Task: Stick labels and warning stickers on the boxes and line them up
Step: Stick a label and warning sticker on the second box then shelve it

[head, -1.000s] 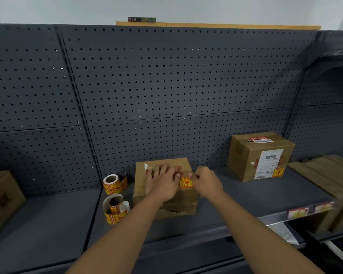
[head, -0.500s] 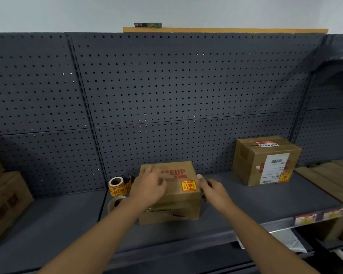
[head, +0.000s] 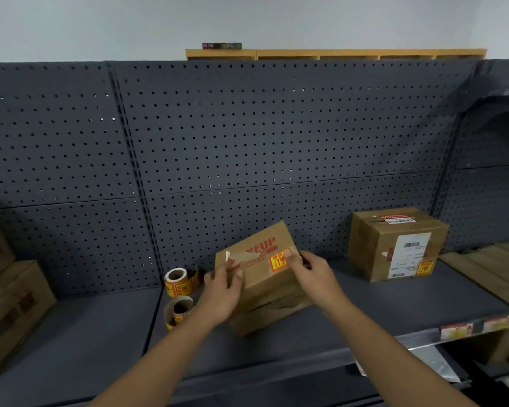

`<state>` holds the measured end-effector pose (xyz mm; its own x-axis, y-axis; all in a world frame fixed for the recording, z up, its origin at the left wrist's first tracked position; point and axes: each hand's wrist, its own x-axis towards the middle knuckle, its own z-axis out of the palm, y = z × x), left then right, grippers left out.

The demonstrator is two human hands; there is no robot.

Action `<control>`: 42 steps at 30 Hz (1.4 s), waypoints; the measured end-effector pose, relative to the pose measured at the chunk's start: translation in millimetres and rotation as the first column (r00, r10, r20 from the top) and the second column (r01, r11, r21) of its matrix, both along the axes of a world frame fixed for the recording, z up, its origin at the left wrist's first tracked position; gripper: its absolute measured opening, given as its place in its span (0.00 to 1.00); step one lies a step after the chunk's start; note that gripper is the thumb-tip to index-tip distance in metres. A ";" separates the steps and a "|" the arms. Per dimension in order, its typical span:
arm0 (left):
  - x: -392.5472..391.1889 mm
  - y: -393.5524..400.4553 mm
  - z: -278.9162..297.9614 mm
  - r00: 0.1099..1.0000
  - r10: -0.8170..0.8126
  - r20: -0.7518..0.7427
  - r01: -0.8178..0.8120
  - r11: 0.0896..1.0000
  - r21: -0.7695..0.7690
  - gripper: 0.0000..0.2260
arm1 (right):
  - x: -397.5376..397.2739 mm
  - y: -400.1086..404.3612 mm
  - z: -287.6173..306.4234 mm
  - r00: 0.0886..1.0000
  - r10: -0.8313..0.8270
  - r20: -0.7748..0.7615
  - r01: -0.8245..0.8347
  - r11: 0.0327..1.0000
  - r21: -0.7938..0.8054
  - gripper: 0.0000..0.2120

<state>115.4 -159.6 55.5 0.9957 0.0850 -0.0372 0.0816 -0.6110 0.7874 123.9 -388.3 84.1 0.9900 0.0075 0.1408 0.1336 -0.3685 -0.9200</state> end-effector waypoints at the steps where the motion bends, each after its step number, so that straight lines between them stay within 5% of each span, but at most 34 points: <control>1: 0.8 -2.6 -1.9 0.999 0.017 -0.030 -0.020 0.997 -0.076 0.29 | 0.1 1.8 9.8 0.998 -0.027 0.058 0.030 0.998 -0.050 0.20; 6: -4.2 -21.3 -14.7 0.984 0.049 -0.174 -0.118 0.902 -0.416 0.22 | -7.8 24.6 45.5 0.972 -0.006 0.234 0.128 0.851 -0.510 0.33; 10: -0.6 -22.8 -24.7 0.972 0.043 -0.230 -0.120 0.935 -0.334 0.23 | -12.1 52.5 46.7 0.946 0.051 0.321 0.167 0.770 -0.616 0.32; 14: 3.2 -23.1 -19.9 0.981 0.008 -0.196 -0.064 0.958 -0.280 0.13 | -13.6 82.2 31.7 0.893 0.134 0.430 0.232 0.683 -0.693 0.26; 20: 3.9 -16.1 -0.2 0.983 0.160 -0.085 -0.180 0.794 -0.581 0.15 | -15.7 70.3 31.6 0.852 0.070 0.519 0.234 0.836 -0.497 0.27; 23: -0.9 -21.5 31.0 0.968 0.216 0.127 -0.120 0.846 -0.520 0.16 | -8.9 45.5 35.1 0.805 -0.116 0.582 0.328 0.905 -0.273 0.16; 26: -7.3 -36.5 55.1 0.970 0.102 0.222 -0.022 0.942 -0.336 0.15 | -0.1 18.8 26.4 0.881 -0.273 0.386 0.298 0.955 -0.006 0.11; 28: -5.4 -44.8 58.8 0.987 0.014 0.161 0.028 0.966 -0.259 0.26 | -0.7 7.0 15.1 0.926 -0.317 0.207 0.283 0.943 0.175 0.14; 30: 2.3 -49.8 57.5 0.999 0.004 0.048 0.010 0.961 -0.275 0.40 | -4.4 -0.6 2.4 0.967 -0.249 0.046 0.230 0.941 0.250 0.18; 32: 6.3 -52.7 59.1 0.997 0.015 -0.072 -0.037 0.950 -0.311 0.40 | -7.8 -8.5 -12.0 0.996 -0.055 -0.076 0.078 0.937 0.341 0.23; 37: 10.6 -43.5 58.4 0.988 0.031 -0.149 -0.098 0.877 -0.471 0.26 | -16.5 -23.8 -35.0 0.964 0.266 -0.027 -0.252 0.940 0.230 0.28; 39: 14.5 -34.0 50.9 0.981 0.063 -0.183 -0.158 0.805 -0.571 0.20 | -15.8 -25.1 -43.8 0.964 0.264 0.002 -0.263 0.958 0.118 0.41; 42: 12.0 -20.4 38.1 0.969 0.109 -0.220 -0.231 0.712 -0.663 0.11 | -12.7 -28.1 -45.8 0.985 0.161 0.063 -0.156 0.984 -0.083 0.46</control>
